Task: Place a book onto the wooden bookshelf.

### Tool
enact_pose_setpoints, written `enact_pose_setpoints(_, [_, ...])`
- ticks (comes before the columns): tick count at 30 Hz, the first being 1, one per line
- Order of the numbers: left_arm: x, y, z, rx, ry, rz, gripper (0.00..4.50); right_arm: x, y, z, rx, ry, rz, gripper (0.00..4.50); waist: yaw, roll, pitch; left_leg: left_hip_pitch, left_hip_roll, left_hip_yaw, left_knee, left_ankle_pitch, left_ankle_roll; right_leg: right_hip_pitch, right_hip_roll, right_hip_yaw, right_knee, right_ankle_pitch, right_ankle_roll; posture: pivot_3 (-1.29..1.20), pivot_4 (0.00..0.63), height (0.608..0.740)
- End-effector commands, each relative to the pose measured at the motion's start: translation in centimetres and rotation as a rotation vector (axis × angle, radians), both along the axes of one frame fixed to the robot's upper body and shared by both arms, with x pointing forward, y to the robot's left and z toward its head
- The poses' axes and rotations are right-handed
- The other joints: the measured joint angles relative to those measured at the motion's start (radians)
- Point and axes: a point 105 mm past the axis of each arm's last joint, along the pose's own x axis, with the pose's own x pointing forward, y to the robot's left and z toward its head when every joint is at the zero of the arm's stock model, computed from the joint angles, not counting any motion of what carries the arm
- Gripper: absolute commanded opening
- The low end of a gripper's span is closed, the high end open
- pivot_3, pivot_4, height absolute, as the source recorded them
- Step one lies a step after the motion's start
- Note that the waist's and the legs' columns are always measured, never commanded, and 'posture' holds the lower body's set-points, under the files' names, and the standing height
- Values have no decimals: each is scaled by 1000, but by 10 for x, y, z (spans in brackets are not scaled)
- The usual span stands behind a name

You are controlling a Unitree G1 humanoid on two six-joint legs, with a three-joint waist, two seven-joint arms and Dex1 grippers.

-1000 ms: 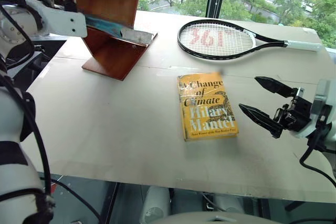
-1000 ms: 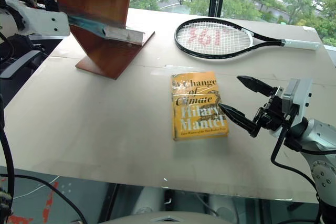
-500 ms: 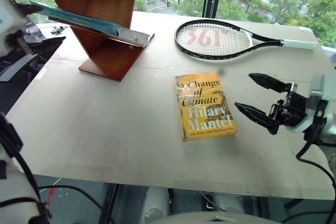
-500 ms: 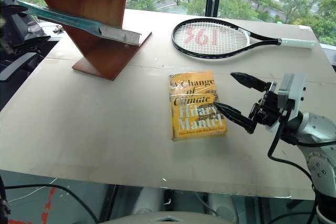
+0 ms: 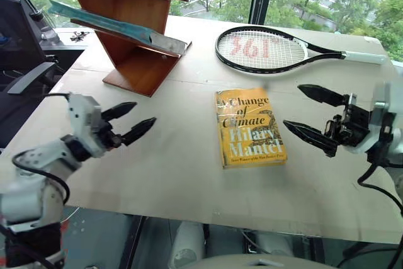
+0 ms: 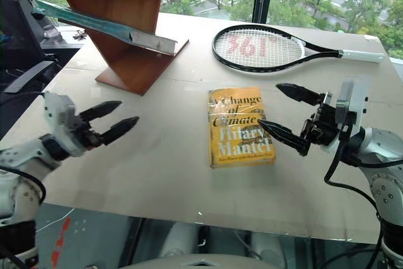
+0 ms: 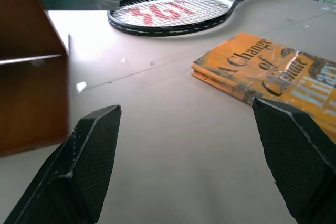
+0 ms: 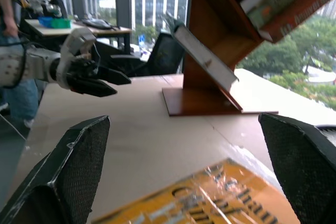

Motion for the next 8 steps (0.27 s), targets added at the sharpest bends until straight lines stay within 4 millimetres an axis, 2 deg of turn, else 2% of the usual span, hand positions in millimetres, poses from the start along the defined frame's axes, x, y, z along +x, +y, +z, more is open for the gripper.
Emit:
enact_pose_setpoints(1, [-8, -3, -20, 34, 64, 11, 4099, -5, -29, -7, -84, -9, -135, 4500, 0, 1, 0, 0, 0, 1, 0, 0, 0, 0, 0, 1, 0, 0, 0, 0, 150, 739])
enact_pose_setpoints(3, [-16, 3, -34, 84, 109, 13, 4099, -11, -46, -18, -127, 28, -199, 4500, -2, 1, 0, 0, 0, 1, 0, 0, 0, 0, 1, 1, -1, 0, 0, 0, 150, 739])
enact_pose_setpoints(5, [-25, 21, -45, 107, 175, 30, 4099, -23, -72, -38, -216, 94, -289, 4500, -1, 1, 0, 0, 0, 1, -1, 0, 0, -1, 2, 1, -1, 0, 0, 0, 150, 739])
enact_pose_setpoints(8, [-34, 30, -48, 121, 220, 13, 4099, -35, -97, -52, -283, 149, -366, 4500, -1, 3, -1, 1, 1, 1, -1, 0, 0, 0, 2, 1, -2, -2, -3, 0, 150, 739])
